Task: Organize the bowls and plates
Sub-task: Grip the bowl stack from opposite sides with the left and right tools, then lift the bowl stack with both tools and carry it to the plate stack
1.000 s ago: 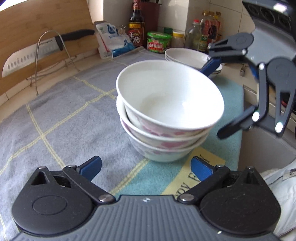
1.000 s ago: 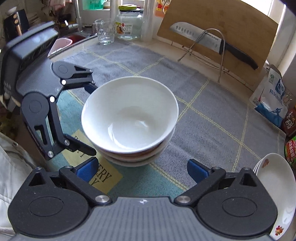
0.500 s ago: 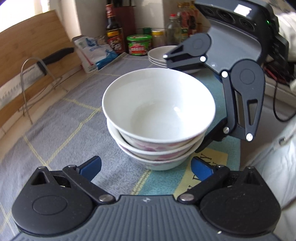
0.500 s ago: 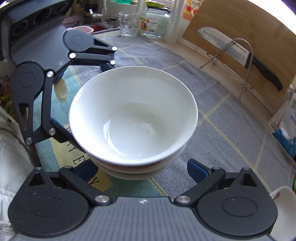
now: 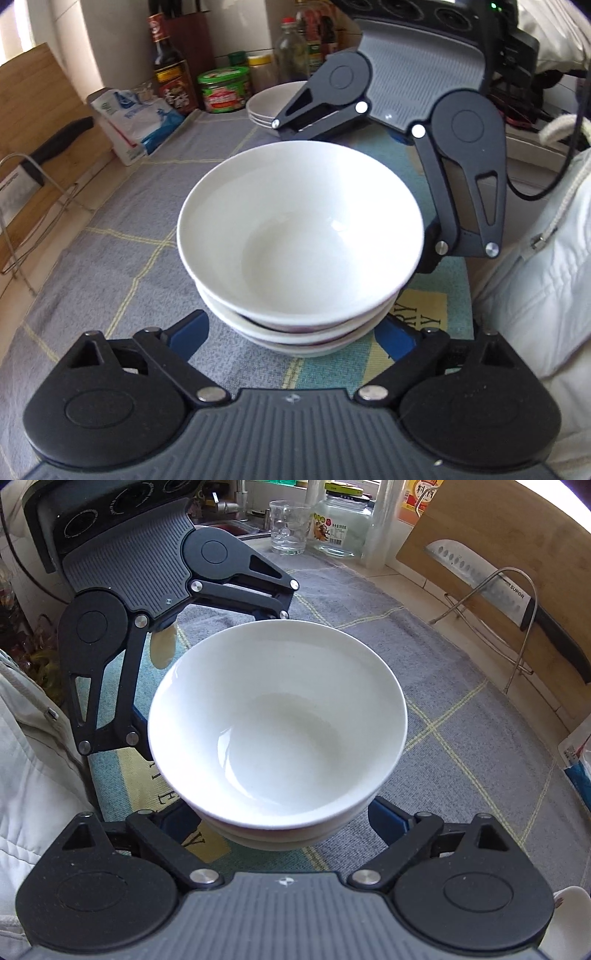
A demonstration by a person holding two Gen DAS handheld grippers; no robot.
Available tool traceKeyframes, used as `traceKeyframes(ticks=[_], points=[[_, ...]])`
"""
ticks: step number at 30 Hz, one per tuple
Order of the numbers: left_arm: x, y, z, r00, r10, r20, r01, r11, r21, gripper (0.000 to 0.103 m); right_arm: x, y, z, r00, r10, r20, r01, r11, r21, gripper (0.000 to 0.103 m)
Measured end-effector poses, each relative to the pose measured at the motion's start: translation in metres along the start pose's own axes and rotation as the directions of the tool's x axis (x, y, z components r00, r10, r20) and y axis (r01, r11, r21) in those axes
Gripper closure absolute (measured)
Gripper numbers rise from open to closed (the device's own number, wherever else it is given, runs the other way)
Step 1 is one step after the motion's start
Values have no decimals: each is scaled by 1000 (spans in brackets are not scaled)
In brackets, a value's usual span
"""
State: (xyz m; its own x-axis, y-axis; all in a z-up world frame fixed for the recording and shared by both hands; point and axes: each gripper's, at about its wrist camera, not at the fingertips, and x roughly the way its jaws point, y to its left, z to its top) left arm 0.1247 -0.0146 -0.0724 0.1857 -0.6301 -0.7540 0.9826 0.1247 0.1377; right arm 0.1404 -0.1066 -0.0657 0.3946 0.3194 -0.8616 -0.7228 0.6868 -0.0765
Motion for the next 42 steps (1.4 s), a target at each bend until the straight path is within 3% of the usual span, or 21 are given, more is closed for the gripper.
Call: traceKeyframes(ticks=[6, 20, 34, 42], points=[[2, 4, 1, 998, -63, 7, 62, 997, 45, 16, -1, 1, 1, 1000, 2, -12, -2, 1000, 16, 9], [3, 16, -3, 990, -141, 21, 138, 985, 108, 16, -1, 5, 7, 999, -5, -38, 7, 999, 51, 13], [5, 14, 7, 991, -133, 8, 131, 986, 98, 16, -4, 2, 7, 999, 8, -40, -5, 997, 75, 13], [5, 7, 33, 996, -91, 8, 90, 993, 71, 16, -24, -18, -1, 999, 29, -17, -28, 999, 38, 13]])
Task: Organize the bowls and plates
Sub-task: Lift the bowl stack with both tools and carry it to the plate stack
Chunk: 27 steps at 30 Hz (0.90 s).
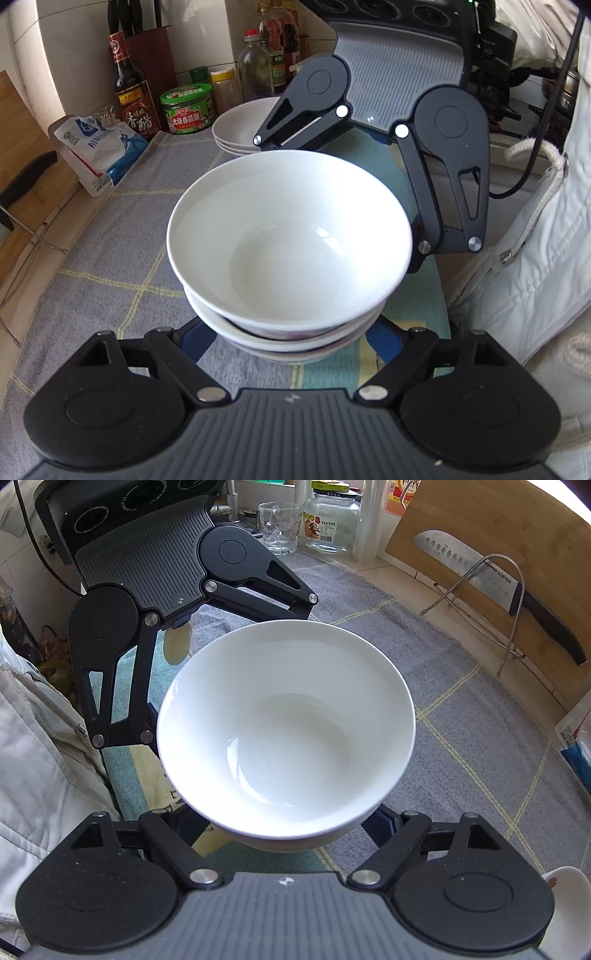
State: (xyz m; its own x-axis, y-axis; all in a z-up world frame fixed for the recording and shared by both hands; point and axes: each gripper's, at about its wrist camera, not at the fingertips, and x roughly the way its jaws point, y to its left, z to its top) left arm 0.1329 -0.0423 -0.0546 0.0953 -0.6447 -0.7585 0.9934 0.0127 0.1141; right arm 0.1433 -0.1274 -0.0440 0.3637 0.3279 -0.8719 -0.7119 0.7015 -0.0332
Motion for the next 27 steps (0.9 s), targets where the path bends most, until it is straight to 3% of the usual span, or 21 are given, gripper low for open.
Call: traceKeyframes(ticks=[17, 27], points=[[56, -5, 105, 994, 97, 46, -96, 995, -25, 16, -74, -81, -61, 999, -22, 27, 24, 995, -97, 13], [104, -2, 158, 995, 84, 58, -84, 996, 9, 16, -101, -128, -107, 998, -55, 33, 58, 996, -72, 13]])
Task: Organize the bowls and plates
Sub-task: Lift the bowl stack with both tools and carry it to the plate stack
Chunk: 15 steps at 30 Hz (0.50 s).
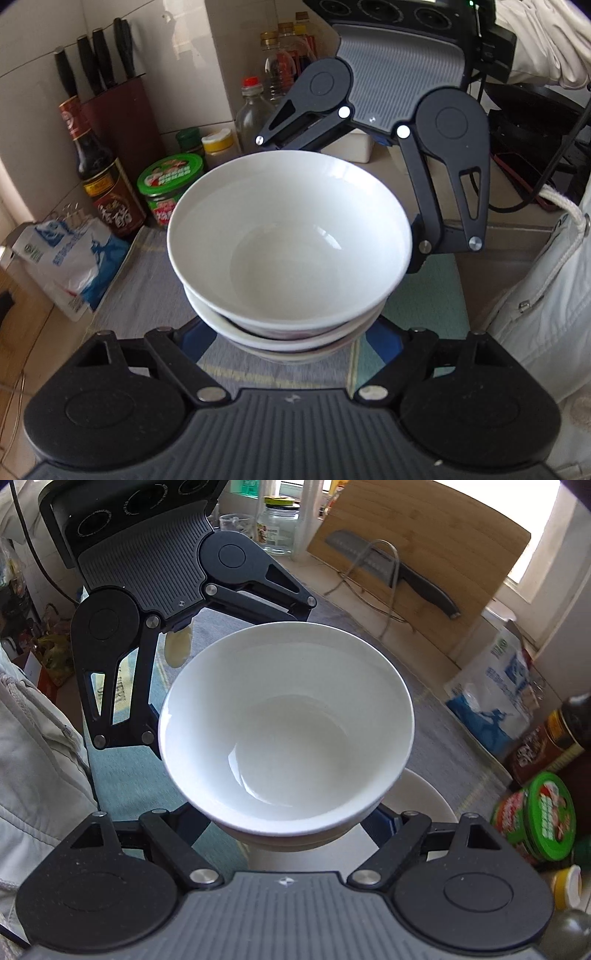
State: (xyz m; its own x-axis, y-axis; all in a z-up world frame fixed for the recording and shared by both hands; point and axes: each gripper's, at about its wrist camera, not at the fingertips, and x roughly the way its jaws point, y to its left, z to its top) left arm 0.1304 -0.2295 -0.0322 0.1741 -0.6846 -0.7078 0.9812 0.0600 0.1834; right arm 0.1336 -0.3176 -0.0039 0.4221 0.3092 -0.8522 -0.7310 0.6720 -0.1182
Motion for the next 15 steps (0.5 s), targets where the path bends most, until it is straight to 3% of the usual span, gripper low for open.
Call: traceKeyframes(ticks=[15], points=[[53, 7, 33, 1000, -29, -2, 29, 999, 30, 16, -7, -36, -40, 999, -42, -21, 43, 997, 63, 14]])
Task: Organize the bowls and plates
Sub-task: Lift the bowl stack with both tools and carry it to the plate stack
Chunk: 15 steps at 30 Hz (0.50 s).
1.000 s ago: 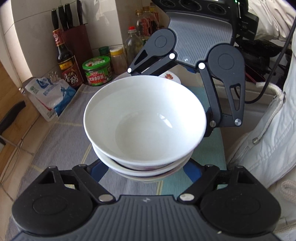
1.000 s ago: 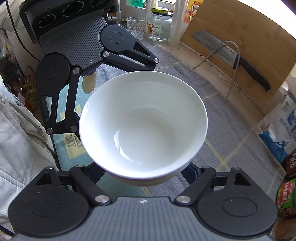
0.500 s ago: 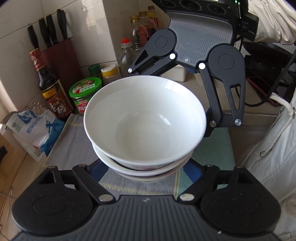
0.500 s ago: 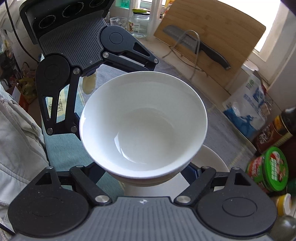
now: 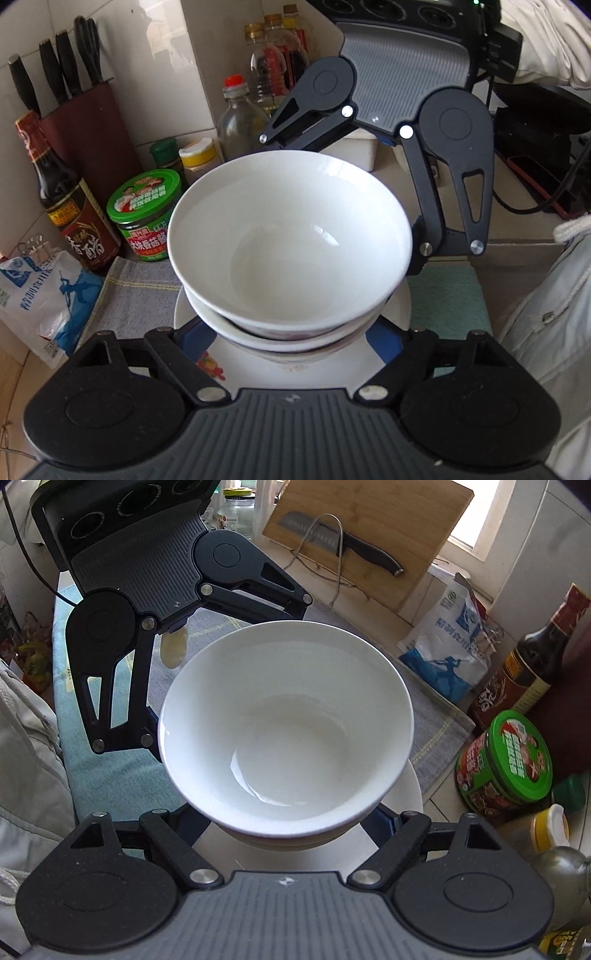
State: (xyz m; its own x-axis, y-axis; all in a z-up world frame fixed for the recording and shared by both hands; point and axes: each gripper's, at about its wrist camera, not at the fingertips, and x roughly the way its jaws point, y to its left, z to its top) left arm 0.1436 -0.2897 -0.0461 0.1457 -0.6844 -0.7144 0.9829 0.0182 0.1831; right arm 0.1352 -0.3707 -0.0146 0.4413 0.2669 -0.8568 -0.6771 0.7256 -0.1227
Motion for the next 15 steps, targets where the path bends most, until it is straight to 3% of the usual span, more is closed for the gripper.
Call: traceKeyframes(ticks=[15], points=[[18, 7, 0, 999, -13, -29, 13, 999, -30, 16, 15, -12, 0, 1000, 19, -16, -18, 999, 34, 14]])
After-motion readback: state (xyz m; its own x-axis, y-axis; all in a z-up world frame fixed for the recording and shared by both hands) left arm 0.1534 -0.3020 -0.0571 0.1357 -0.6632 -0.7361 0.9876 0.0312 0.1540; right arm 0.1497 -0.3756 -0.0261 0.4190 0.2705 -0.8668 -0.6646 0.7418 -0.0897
